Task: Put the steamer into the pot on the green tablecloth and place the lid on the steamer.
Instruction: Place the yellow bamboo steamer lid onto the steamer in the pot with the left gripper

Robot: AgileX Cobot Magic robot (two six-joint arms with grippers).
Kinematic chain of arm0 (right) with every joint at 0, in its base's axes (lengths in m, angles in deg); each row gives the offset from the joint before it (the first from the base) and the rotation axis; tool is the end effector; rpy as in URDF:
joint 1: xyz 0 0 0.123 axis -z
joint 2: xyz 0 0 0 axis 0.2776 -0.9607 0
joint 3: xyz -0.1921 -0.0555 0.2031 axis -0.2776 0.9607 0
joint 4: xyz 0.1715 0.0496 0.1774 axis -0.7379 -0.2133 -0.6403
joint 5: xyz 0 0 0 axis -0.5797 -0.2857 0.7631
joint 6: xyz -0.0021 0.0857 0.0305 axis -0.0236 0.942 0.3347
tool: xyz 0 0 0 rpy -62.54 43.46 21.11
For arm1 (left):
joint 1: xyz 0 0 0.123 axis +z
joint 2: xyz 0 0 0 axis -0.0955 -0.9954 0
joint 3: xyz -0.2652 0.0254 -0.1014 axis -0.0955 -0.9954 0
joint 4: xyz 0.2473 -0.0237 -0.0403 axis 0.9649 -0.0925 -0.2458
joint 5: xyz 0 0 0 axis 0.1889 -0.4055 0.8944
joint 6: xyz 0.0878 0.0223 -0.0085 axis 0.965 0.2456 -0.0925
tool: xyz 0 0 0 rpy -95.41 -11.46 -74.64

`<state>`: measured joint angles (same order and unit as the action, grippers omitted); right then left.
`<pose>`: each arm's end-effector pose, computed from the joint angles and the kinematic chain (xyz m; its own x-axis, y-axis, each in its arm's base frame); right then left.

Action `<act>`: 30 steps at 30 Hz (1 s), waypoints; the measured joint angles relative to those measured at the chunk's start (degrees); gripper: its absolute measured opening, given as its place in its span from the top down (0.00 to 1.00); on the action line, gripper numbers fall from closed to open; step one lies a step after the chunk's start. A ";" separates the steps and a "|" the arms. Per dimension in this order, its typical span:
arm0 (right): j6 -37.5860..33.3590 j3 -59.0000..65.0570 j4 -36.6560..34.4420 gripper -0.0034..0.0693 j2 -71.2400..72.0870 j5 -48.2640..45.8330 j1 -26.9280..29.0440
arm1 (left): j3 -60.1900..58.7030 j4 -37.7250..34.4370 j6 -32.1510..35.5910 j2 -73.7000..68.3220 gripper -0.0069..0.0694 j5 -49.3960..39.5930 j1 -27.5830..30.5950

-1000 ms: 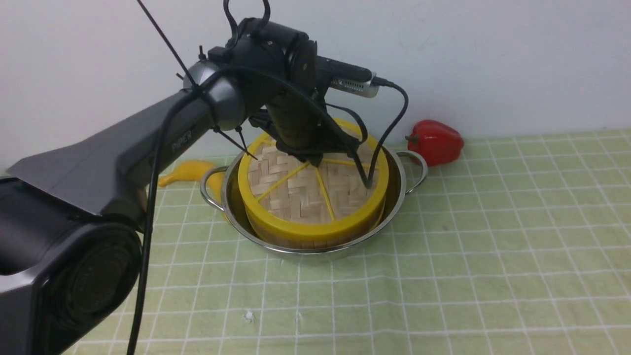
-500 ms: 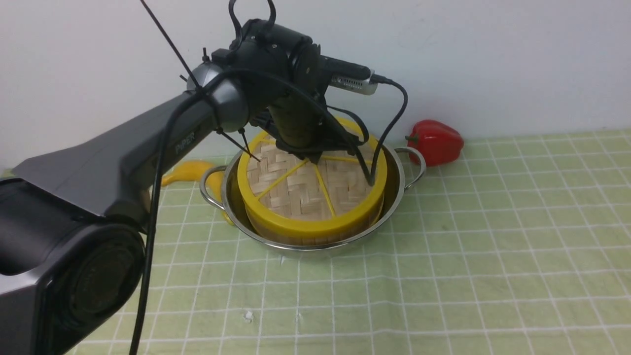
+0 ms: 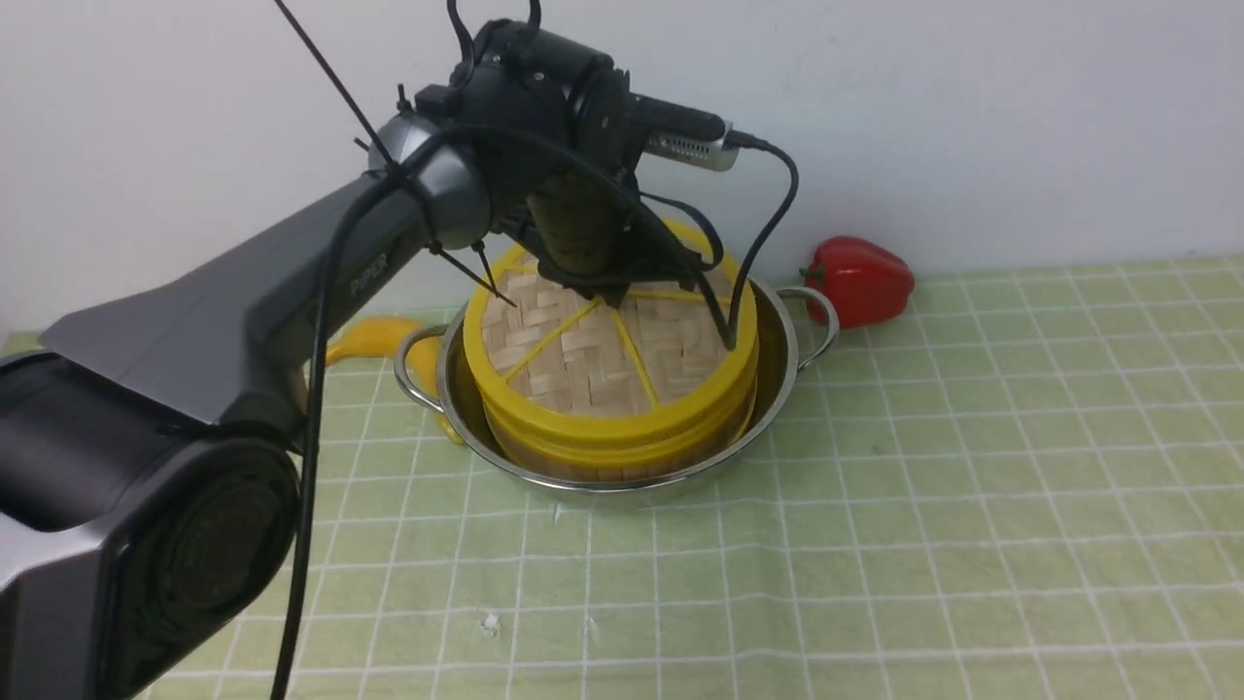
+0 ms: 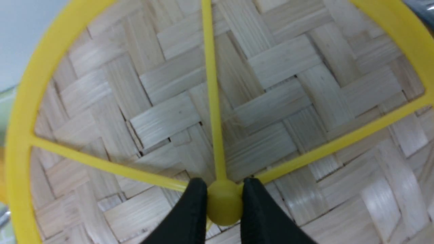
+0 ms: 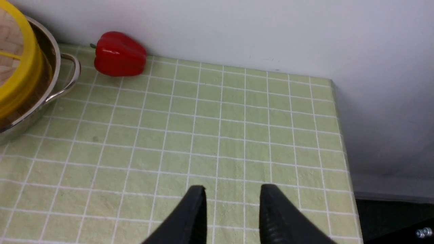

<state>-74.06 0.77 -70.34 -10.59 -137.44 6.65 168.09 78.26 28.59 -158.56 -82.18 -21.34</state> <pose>0.1184 0.0000 0.4387 -0.6577 -0.0342 -0.7525 0.0472 0.9951 -0.0864 0.4534 -0.2123 0.2348 -0.8315 0.3509 -0.4307 0.3310 0.9356 0.1233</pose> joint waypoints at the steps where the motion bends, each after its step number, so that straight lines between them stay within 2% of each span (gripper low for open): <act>1: 0.00 0.00 0.00 0.62 0.00 0.00 0.00 | 0.00 0.00 0.00 -0.31 0.76 -0.19 0.05; 30: -0.10 0.00 0.00 0.62 0.00 0.00 0.00 | 0.59 -1.19 0.69 -0.47 0.76 -0.93 0.01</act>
<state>-74.16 0.77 -70.34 -10.59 -137.44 6.65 168.69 77.07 29.28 -159.03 -83.11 -21.33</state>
